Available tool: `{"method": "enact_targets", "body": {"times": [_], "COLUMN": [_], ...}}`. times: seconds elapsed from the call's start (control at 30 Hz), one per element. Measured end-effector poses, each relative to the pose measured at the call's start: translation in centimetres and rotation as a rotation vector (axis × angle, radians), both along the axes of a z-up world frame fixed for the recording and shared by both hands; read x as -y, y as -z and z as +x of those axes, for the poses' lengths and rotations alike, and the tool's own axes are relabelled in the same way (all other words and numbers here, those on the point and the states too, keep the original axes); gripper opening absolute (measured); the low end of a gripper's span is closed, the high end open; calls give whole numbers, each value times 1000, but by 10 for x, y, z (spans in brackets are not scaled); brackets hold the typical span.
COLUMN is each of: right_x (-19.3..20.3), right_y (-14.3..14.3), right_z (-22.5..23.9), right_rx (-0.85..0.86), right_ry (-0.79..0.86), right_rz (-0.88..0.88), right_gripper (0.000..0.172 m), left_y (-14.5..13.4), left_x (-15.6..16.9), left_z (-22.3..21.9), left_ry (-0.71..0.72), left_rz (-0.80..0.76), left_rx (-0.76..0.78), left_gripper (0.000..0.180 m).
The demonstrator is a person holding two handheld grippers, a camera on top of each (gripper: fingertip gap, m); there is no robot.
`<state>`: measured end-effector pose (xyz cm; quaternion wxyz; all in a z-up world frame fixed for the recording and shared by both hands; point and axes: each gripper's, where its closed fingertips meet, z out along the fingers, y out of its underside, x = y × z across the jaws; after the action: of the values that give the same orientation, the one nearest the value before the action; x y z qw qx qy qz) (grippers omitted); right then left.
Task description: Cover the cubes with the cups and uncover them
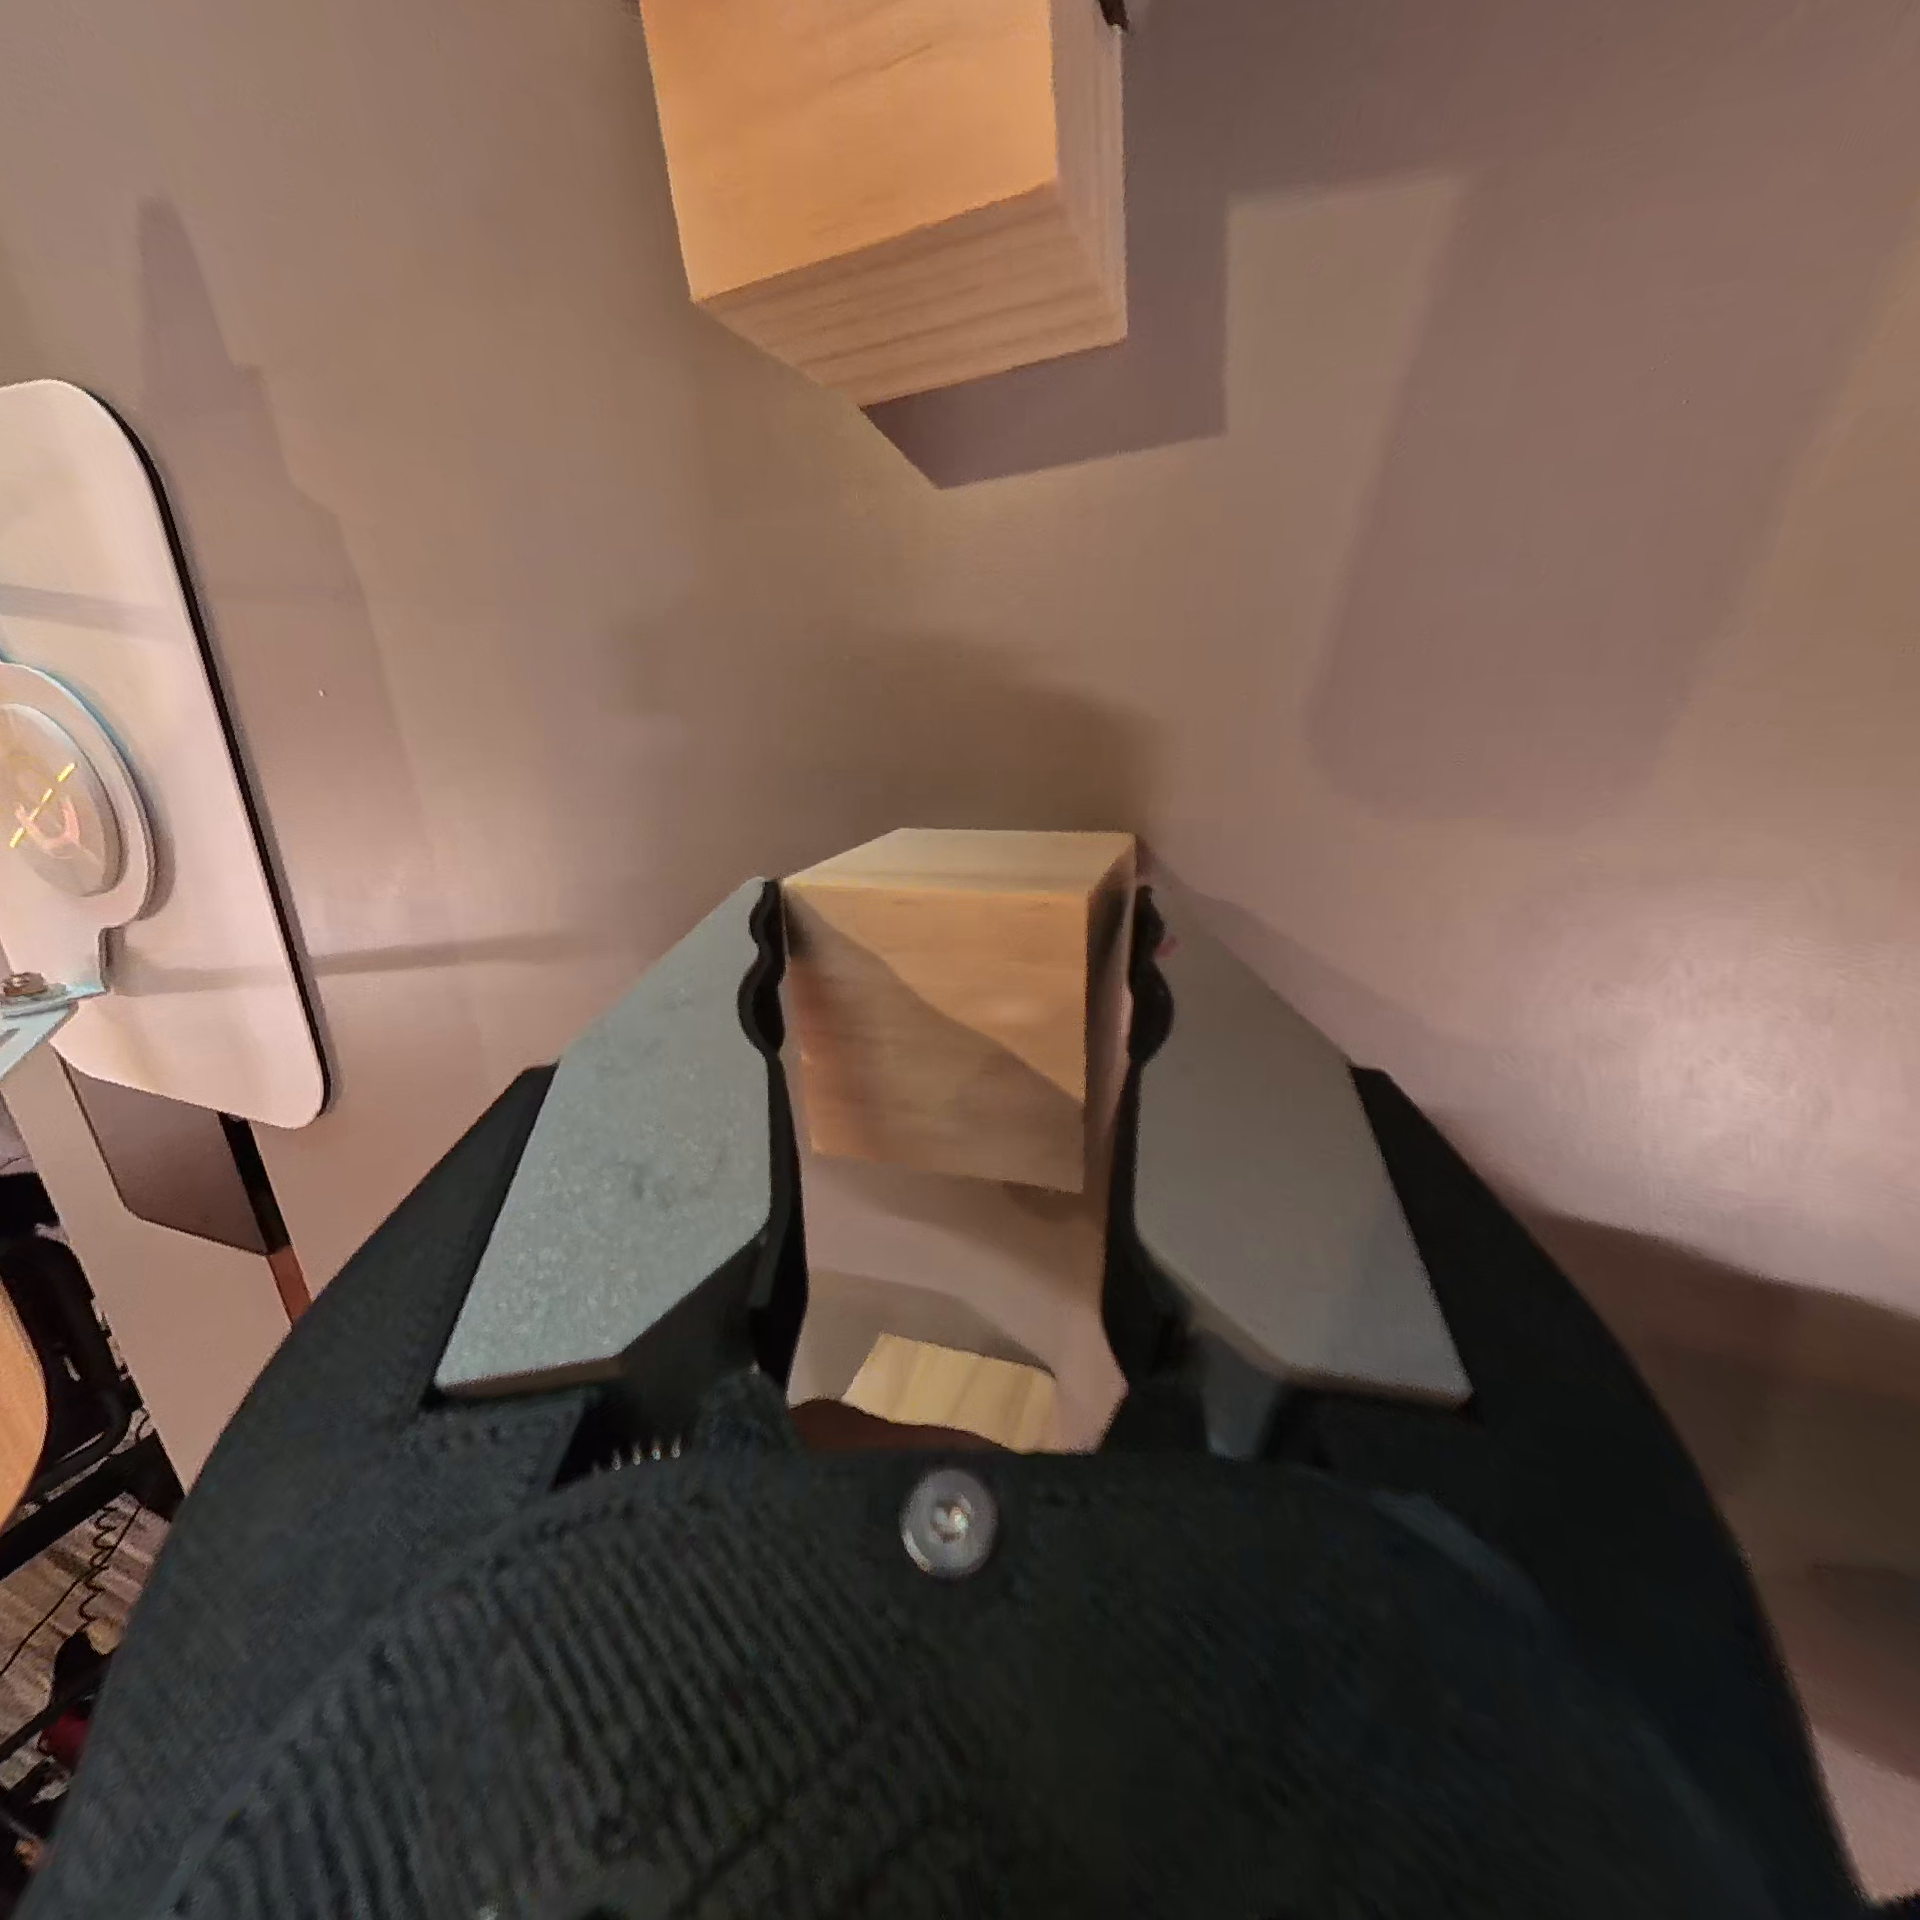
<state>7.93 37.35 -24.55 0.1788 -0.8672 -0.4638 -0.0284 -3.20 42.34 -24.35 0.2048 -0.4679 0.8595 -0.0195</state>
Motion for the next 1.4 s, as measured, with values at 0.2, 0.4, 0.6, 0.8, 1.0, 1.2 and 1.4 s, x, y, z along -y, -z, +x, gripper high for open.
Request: {"method": "enact_targets", "body": {"times": [0.2, 0.4, 0.6, 0.8, 1.0, 1.2, 1.4], "right_x": [3, 9, 13, 13, 14, 17, 17], "right_y": [-24, -48, -56, -53, -56, -58, -61], "right_z": [-14, -29, -36, -32, -30, -31, -31], "right_rx": [-104, -180, -201, -196, -197, -198, -199], "right_ry": [-22, -77, -100, -95, -98, -102, -105], "right_rz": [48, 109, 130, 125, 131, 137, 144], "right_gripper": [63, 63, 63, 63, 63, 63, 63], "left_y": [-41, -43, -31, -7, -7, -7, -6], "left_x": [-21, -60, -71, -87, -61, -45, -49], "left_z": [-31, -95, -114, -134, -120, -103, -101], "left_ry": [-102, -243, -298, -390, -264, -202, -212], "left_rz": [9, 38, -27, -48, -40, -8, 1], "left_rx": [103, 85, 65, -54, -92, -127, -108], "left_gripper": [78, 72, 82, 65, 60, 60, 60]}}
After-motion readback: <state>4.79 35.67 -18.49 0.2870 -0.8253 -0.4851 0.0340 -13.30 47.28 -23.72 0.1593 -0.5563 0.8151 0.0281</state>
